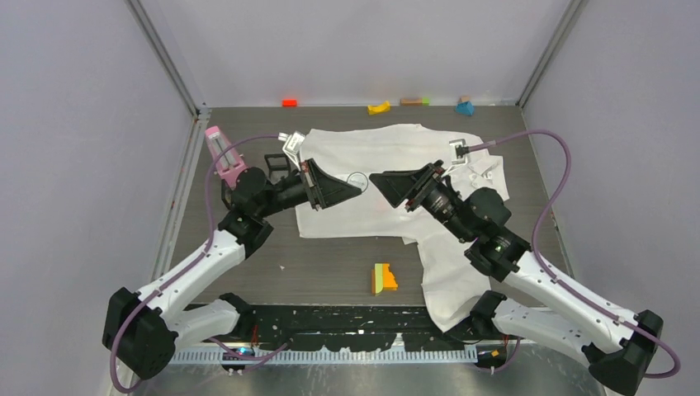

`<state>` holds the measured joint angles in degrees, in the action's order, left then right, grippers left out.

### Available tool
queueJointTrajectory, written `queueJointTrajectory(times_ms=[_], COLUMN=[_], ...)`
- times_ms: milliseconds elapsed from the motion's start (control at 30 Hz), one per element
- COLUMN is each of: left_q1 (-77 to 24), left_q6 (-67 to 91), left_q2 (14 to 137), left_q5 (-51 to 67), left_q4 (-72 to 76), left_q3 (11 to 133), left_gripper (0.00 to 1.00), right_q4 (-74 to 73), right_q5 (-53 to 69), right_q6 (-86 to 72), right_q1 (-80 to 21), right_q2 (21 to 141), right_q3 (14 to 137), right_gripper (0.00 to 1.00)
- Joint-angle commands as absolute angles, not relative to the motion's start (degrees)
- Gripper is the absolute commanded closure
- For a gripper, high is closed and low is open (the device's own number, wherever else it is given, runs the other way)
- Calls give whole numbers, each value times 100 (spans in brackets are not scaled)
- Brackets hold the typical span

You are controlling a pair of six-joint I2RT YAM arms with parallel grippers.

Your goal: Pin the brooch onto the clothing

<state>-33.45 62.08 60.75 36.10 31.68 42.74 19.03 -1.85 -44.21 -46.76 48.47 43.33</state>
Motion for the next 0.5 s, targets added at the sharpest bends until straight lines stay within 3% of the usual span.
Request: queueJointTrajectory(times_ms=[0,133,233,467], left_q1=[-3029,-3014,-3015,-3019], left_q6=[4642,3326,2655,1722], left_q2=[5936,6166,6208,6093], left_q5=[4940,6172,6476,7117], left_q4=[1315,-260,-889,-2120], left_q3=[4760,5207,5289,5616], left_gripper=[100,100,100,100], right_q4=[387,-297,-388,453], right_q5=[193,1585,2686,4273], right_q6=[-4112,-4041,-4060,-4584], right_q1=[-4209,-3757,-3622,-3604], right_q2=[4442,4323,4361,4420], right_q3=[4764,4786,4724,4309], right_gripper=[24,18,17,19])
